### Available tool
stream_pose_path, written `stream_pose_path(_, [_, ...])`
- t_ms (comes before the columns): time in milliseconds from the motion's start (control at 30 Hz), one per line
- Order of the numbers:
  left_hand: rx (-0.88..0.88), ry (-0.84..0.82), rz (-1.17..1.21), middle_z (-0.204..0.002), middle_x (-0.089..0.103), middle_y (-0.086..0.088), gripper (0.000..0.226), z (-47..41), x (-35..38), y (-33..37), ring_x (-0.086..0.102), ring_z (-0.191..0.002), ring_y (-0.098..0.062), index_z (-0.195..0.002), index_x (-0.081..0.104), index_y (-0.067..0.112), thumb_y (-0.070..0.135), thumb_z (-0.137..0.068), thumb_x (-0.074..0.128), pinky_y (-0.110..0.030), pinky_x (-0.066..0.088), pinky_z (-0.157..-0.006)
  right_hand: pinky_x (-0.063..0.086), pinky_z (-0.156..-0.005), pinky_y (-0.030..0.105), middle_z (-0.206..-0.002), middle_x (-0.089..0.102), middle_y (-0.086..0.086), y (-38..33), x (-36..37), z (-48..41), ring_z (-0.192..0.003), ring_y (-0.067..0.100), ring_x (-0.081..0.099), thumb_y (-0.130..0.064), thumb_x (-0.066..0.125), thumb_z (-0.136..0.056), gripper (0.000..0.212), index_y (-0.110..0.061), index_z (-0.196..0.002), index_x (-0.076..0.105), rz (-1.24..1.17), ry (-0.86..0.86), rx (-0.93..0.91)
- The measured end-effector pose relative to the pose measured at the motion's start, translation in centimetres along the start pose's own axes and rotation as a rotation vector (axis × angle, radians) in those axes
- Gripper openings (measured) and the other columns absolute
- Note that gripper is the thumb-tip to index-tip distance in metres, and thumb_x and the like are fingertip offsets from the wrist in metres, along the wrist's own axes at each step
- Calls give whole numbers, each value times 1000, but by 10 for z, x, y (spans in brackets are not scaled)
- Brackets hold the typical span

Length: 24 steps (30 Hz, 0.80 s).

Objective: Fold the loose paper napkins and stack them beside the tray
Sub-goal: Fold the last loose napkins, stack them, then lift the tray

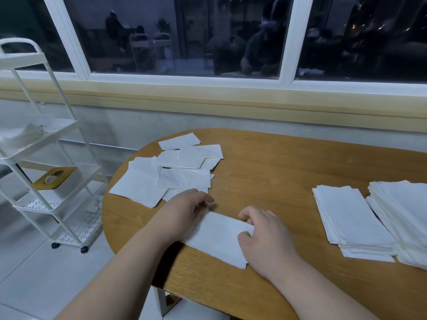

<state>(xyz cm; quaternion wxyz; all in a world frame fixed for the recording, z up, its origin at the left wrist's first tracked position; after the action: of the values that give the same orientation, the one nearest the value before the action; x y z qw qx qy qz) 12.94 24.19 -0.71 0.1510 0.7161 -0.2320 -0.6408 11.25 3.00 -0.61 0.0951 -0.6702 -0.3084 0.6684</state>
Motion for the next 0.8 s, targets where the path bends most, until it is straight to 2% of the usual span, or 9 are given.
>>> stream_pose_path(100, [99, 77, -80, -104, 57, 18, 21, 7, 2, -1, 49, -102, -3, -109, 72, 34, 19, -96, 64, -19, 40, -87, 35, -99, 25, -109, 43, -17, 1, 2, 2, -109, 8, 38, -24, 51, -86, 29, -34, -113, 54, 108, 30, -44])
stream_pose_path(167, [124, 169, -129, -102, 55, 18, 24, 13, -1, 0, 47, -101, -8, -106, 73, 35, 17, -92, 66, -24, 41, -87, 30, -104, 27, -112, 40, -16, 1, 4, 3, -113, 10, 37, -24, 52, -85, 29, -34, -112, 57, 147, 39, -77])
stream_pose_path(300, [81, 283, -76, -99, 57, 15, 20, 25, -2, -3, 50, -99, -10, -102, 74, 30, 16, -88, 66, -27, 44, -87, 33, -104, 29, -109, 43, -19, 0, 5, -1, -112, 7, 39, -24, 52, -85, 20, -35, -102, 56, 87, 34, -91])
stream_pose_path(400, [-22, 371, -9, -94, 58, 16, 15, 28, 1, -9, 49, -98, -6, -97, 75, 27, 18, -89, 67, -28, 44, -88, 37, -101, 29, -106, 49, -20, -4, 4, -18, -109, 7, 42, -23, 54, -88, 15, -36, -95, 54, 30, 12, -83])
stream_pose_path(533, [-121, 421, -6, -90, 58, 17, 12, 23, 4, -12, 49, -94, -7, -89, 72, 29, 20, -87, 65, -31, 45, -86, 40, -101, 32, -111, 53, -16, -15, 5, -56, -114, 11, 43, -22, 54, -89, 18, -32, -103, 61, 19, -13, -116])
stream_pose_path(633, [-180, 453, 17, -94, 61, 13, 12, 21, 2, -15, 52, -96, -12, -91, 72, 26, 20, -86, 63, -35, 45, -87, 42, -101, 35, -115, 56, -12, -28, 15, -90, -114, 16, 45, -22, 53, -89, 23, -28, -108, 64, 36, -25, -126])
stream_pose_path(800, [-200, 459, 9, -97, 64, 12, 27, 21, 0, -17, 54, -97, -15, -96, 70, 25, 29, -81, 48, -37, 46, -86, 44, -101, 40, -120, 55, -5, -43, 35, -134, -118, 22, 45, -28, 58, -90, 30, -27, -119, 63, 121, -84, -158])
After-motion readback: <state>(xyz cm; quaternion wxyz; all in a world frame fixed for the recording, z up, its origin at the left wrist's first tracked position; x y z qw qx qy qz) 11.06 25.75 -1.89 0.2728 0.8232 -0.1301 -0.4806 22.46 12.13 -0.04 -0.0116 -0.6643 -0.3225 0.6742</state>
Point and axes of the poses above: each hand's wrist, its own z-axis away from the middle knuckle, its own x-axis out of the palm, y = z × x, the point moved 2 cm from there along -z, towards the middle knuckle
